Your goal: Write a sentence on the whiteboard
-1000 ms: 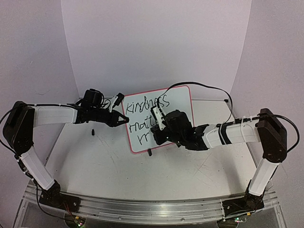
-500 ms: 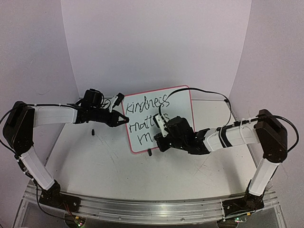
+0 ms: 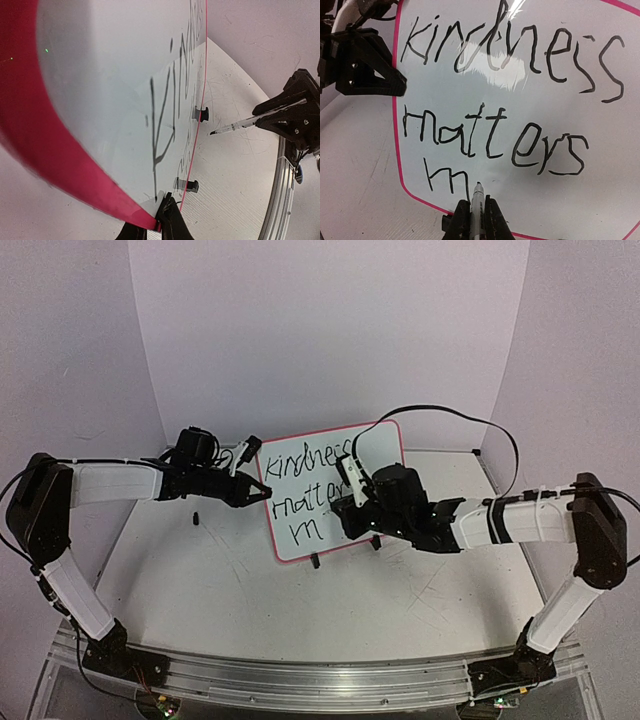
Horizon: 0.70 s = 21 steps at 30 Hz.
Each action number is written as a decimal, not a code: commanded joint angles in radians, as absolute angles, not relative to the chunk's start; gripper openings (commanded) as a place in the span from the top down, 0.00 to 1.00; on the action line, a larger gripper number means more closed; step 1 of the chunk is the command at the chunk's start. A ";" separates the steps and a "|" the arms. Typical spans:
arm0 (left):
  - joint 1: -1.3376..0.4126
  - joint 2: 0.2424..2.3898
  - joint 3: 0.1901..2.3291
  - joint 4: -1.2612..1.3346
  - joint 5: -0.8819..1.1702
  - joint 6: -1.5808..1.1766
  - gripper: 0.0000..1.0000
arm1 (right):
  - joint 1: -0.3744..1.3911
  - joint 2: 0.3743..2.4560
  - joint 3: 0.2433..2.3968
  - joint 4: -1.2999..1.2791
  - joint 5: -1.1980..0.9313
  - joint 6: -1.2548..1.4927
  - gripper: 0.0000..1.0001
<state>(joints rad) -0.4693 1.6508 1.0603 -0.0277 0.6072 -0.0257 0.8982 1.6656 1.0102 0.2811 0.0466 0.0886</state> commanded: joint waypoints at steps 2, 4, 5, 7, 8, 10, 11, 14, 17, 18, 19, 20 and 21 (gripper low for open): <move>-0.454 1.687 1.076 -0.065 0.359 0.074 1.00 | 0.889 1.728 1.068 0.306 0.009 0.062 1.00; -0.454 1.689 1.079 -0.066 0.357 0.075 1.00 | 0.889 1.734 1.071 0.307 0.009 0.060 1.00; -0.454 1.690 1.081 -0.066 0.356 0.076 1.00 | 0.889 1.736 1.072 0.307 0.010 0.058 1.00; -0.454 1.691 1.082 -0.067 0.357 0.077 1.00 | 0.889 1.739 1.072 0.307 0.016 0.056 1.00; -0.454 1.692 1.082 -0.067 0.358 0.077 1.00 | 0.889 1.740 1.072 0.307 0.022 0.055 1.00; -0.454 1.693 1.081 -0.068 0.360 0.077 1.00 | 0.889 1.741 1.075 0.308 0.031 0.052 1.00; -0.454 1.693 1.081 -0.069 0.360 0.077 1.00 | 0.888 1.741 1.078 0.308 0.037 0.052 1.00; -0.455 1.689 1.077 -0.068 0.359 0.077 1.00 | 0.887 1.746 1.087 0.308 0.045 0.050 1.00; -0.454 1.686 1.076 -0.068 0.360 0.077 1.00 | 0.887 1.758 1.097 0.308 0.050 0.051 1.00; -0.455 1.685 1.075 -0.067 0.359 0.076 1.00 | 0.887 1.762 1.097 0.308 0.050 0.052 1.00; -0.454 1.685 1.075 -0.067 0.359 0.076 1.00 | 0.886 1.765 1.097 0.308 0.048 0.053 1.00; -0.454 1.684 1.074 -0.068 0.359 0.076 1.00 | 0.886 1.768 1.095 0.308 0.047 0.054 1.00; -0.454 1.682 1.074 -0.068 0.360 0.077 1.00 | 0.886 1.770 1.094 0.308 0.046 0.056 1.00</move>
